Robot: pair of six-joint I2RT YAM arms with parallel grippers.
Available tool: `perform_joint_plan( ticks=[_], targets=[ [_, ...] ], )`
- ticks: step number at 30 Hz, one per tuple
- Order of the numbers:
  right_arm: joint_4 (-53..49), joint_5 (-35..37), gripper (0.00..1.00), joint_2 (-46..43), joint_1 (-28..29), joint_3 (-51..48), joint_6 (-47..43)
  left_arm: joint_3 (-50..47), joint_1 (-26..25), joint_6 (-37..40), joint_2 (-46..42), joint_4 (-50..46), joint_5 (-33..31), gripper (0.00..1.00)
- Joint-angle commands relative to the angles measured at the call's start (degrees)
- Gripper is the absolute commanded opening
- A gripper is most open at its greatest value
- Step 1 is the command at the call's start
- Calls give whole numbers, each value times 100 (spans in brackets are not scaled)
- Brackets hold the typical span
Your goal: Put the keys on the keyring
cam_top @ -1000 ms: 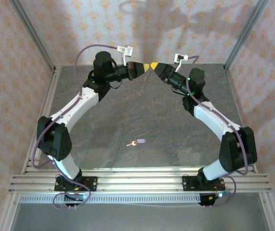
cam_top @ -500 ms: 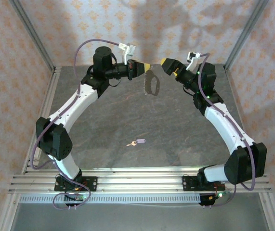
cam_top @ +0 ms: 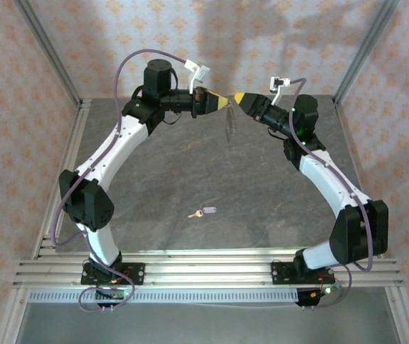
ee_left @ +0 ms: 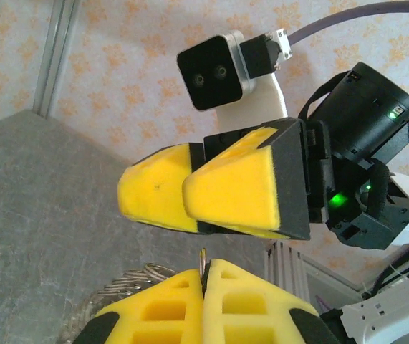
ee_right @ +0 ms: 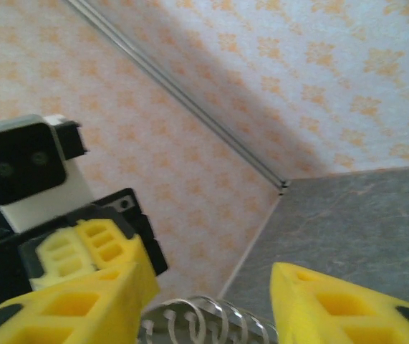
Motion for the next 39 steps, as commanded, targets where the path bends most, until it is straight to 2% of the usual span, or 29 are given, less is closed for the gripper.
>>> perform_joint_plan(
  ticks=[1,6,16,27,33,39],
  targets=[
    [873,-374,45,-67,-16,-71,292,269,27,159,32,-151,295,0],
    [1011,-638,41,-74,60,-106,431,332,27,157,54,-188,340,0],
    [913,-646,35,-85,298,-248,325,418,27,132,62,-190,351,0],
    [820,-627,14,-191,315,-353,219,463,27,81,106,-148,385,0],
    [1168,-529,1,-130,327,-328,490,528,10,88,150,-207,500,0],
    [1305,-268,0,-130,371,-324,584,550,-17,24,121,-285,335,0]
  ],
)
